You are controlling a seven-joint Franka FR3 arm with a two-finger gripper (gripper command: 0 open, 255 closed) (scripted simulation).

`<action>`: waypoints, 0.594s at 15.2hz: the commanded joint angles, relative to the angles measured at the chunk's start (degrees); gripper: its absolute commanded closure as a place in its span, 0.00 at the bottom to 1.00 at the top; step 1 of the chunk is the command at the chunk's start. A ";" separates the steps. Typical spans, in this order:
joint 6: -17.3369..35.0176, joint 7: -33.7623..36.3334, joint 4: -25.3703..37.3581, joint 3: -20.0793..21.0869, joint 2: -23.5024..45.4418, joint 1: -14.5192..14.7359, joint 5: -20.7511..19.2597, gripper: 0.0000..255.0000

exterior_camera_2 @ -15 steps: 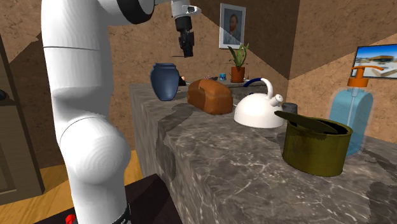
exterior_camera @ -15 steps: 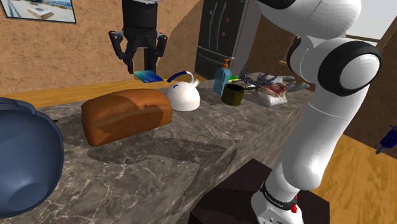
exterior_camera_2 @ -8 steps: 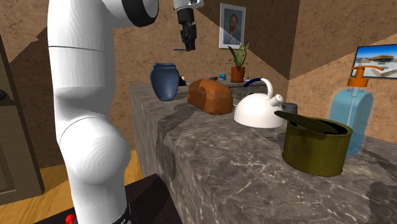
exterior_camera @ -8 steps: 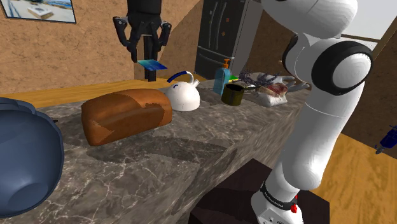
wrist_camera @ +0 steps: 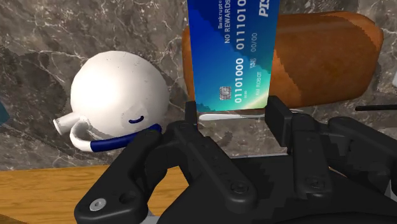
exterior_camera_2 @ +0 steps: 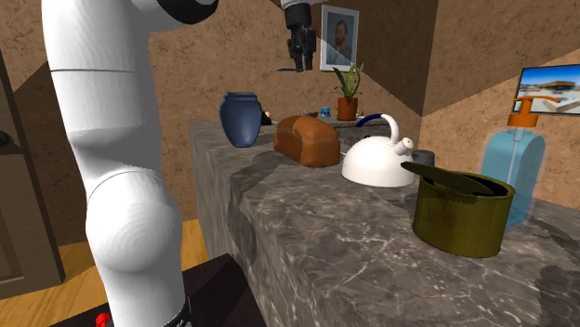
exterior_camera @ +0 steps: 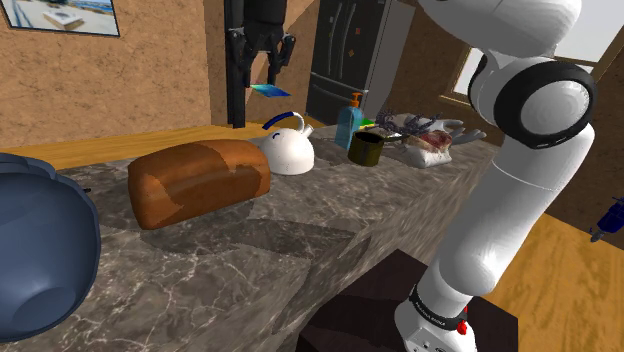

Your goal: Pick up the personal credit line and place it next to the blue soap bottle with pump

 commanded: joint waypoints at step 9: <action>2.49 -14.79 -2.66 -8.07 -1.62 -7.26 2.24 1.00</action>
